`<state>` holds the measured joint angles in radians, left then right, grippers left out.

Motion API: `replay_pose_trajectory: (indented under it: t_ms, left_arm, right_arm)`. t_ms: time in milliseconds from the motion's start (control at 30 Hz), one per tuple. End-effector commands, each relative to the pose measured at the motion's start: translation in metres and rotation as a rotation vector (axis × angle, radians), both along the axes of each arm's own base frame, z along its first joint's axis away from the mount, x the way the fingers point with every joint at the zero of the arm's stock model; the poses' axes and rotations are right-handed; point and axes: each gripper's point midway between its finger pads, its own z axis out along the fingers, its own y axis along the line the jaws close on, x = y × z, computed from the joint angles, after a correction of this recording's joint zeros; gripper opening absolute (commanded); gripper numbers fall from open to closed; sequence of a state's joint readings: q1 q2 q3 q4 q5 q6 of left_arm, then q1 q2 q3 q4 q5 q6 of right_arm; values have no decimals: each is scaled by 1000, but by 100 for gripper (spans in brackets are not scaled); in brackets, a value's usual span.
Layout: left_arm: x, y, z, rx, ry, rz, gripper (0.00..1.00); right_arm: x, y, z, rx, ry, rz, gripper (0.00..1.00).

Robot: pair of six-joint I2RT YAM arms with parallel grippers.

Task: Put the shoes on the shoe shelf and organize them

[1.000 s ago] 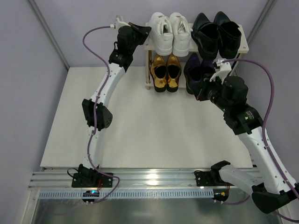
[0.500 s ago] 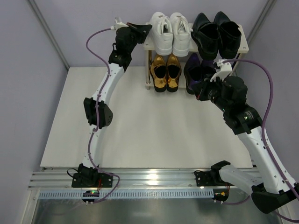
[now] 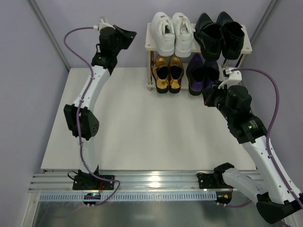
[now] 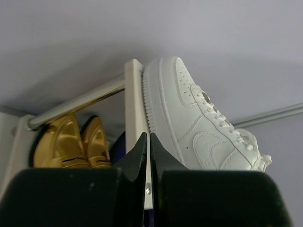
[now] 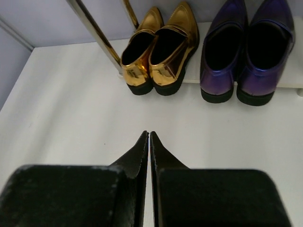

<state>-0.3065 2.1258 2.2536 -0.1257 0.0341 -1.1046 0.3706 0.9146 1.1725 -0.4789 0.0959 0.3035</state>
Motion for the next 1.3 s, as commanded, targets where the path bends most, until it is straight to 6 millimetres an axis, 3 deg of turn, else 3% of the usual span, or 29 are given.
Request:
replay_pose_trajectory:
  t_ms: [0,33,67,100,133,167,200,233,333,367,433,467,533,600,667,700,767,800,833,900,967,1267]
  left_arm:
    - [-49,49,62,125,-128,71,1]
    - [-58,50,56,150,-112,66,1]
    - [-77,55,66,155,-125,58,1]
    - [-80,54,29,186,-52,43,0]
    - [-89,55,20,194,-37,32,1]
    - [-98,54,8,202,-14,15,0]
    - [-116,59,16,200,-31,14,0]
    - [-124,56,-26,239,40,-8,0]
    - [-159,61,-46,277,76,-24,0]
    - [-170,64,-76,306,134,-38,0]
    - [-193,67,-81,313,139,-50,1]
    - [-202,68,-108,333,185,-66,0]
    - [-221,72,-112,340,185,-75,0]
    - [-235,74,-136,352,234,-91,0]
    - [-247,76,-139,352,238,-98,0]
    - [-253,78,-152,357,263,-104,0]
    - [-263,79,-155,357,267,-110,0]
    - [-266,80,-161,363,281,-114,0]
    - [-270,81,-165,366,291,-113,0]
    - [-275,84,-162,367,285,-108,0]
    - [-281,87,-164,376,294,-104,0]
    - [-289,93,-164,399,298,-93,0]
  right_arm:
    - [1,-30,-7,-11,-13,-158,4]
    - [2,-36,-15,-20,8,-193,4]
    - [2,-38,-28,-33,48,-197,4]
    - [4,-36,-47,-45,93,-189,4]
    - [9,-38,-63,-42,140,-199,4]
    - [13,-26,-72,-21,156,-134,4]
    - [16,-22,-92,-20,191,-111,4]
    - [26,-14,-101,-11,197,-85,4]
    - [36,11,-124,4,239,37,4]
    - [46,17,-137,-8,263,59,4]
    - [55,26,-142,-11,275,96,4]
    - [62,28,-144,-20,274,99,4]
    - [77,27,-155,-50,295,80,4]
    - [95,28,-163,-74,300,69,4]
    - [107,30,-167,-93,304,70,4]
    - [118,32,-163,-99,293,67,4]
    - [131,36,-182,-126,334,76,4]
    - [140,40,-176,-130,321,84,4]
    - [147,39,-193,-153,357,71,4]
    - [160,39,-191,-170,354,51,4]
    - [171,27,-208,-226,383,-24,4]
    - [194,-7,-218,-365,385,-205,4]
